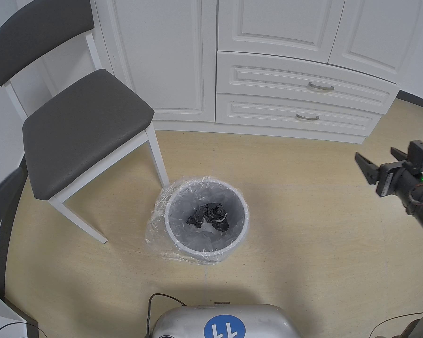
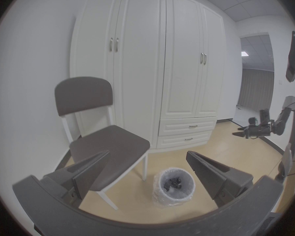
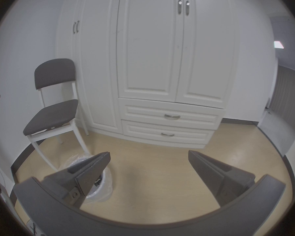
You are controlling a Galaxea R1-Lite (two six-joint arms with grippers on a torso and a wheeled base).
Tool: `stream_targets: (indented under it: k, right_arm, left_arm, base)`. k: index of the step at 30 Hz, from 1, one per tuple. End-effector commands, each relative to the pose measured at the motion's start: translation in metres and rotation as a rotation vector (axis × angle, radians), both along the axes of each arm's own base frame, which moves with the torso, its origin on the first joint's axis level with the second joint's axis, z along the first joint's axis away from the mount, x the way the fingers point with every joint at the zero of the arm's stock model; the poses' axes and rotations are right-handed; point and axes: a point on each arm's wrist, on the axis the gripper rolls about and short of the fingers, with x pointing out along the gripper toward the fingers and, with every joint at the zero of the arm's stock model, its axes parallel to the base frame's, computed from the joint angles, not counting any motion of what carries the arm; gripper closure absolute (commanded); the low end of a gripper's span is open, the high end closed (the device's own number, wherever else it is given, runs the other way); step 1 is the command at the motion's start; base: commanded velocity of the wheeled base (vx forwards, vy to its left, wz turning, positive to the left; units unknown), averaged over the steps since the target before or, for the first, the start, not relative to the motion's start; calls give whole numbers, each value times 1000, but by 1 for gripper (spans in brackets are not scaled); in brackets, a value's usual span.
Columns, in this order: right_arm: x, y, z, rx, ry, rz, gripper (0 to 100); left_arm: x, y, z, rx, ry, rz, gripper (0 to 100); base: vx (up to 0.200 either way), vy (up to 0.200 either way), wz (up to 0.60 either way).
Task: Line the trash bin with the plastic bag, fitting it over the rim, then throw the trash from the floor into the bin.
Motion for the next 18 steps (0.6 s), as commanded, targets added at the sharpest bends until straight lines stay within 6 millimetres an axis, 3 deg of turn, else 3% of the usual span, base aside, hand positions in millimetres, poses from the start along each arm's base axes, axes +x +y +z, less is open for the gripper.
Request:
stream_targets:
  k: [1, 10, 18]
  right_arm:
    - [-69, -36, 55, 68, -200, -75, 0]
    - [-118, -56, 67, 113, -342, -142, 0]
    - [-197, -76, 45, 123, -448, -234, 0]
  left_arm:
    - [-46, 17, 38, -6, -178, 102, 0]
    - [-75, 23, 44, -15, -248, 165, 0]
    - [-109, 27, 32, -25, -308, 205, 0]
  base:
    - [0, 0, 0]
    - [0, 0, 0]
    - [0, 0, 0]
